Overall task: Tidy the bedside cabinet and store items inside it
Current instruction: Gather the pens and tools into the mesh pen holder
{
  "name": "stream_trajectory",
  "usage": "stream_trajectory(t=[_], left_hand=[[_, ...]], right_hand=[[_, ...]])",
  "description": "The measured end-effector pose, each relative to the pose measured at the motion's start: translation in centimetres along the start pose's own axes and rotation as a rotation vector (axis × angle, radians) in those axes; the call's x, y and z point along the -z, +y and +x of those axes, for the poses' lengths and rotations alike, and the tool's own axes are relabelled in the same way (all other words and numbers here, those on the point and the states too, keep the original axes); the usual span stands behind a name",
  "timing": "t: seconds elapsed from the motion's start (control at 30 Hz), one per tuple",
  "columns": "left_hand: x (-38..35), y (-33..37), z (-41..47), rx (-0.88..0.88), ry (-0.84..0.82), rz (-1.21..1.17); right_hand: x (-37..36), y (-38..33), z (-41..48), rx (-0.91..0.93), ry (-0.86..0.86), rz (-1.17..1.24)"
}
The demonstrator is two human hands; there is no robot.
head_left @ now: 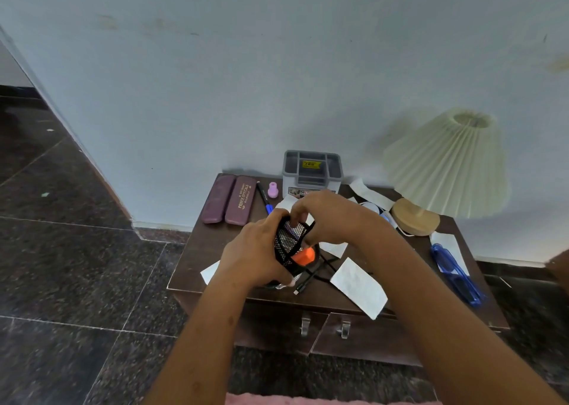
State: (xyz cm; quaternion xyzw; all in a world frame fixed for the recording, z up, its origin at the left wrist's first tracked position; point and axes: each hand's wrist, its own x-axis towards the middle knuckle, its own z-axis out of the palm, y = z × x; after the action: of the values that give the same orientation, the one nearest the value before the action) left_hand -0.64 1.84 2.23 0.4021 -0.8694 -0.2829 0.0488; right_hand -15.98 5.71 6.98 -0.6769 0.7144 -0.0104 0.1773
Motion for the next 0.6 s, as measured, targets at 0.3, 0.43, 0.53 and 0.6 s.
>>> stream_trajectory(t=[0.3,0.43,0.53,0.6], left_hand=[[-0.2,1.2,0.3,-0.016,0.002,0.012],[-0.9,2.2,0.3,-0.027,0.004,0.011],[-1.6,3.2,0.3,-0.041,0.005,0.008],[-2.2,4.0,0.2,-0.047,0.007,0.004]], right_hand=[[0.3,2.6,-1.2,-0.029,0.065,0.215],[0.6,4.5,-3.4,-0.166,0.124,0.546],[0.1,6.9,-5.4,-0.318,0.166,0.84],[-0.9,8.9,-6.7,-0.396,0.199,0.937]])
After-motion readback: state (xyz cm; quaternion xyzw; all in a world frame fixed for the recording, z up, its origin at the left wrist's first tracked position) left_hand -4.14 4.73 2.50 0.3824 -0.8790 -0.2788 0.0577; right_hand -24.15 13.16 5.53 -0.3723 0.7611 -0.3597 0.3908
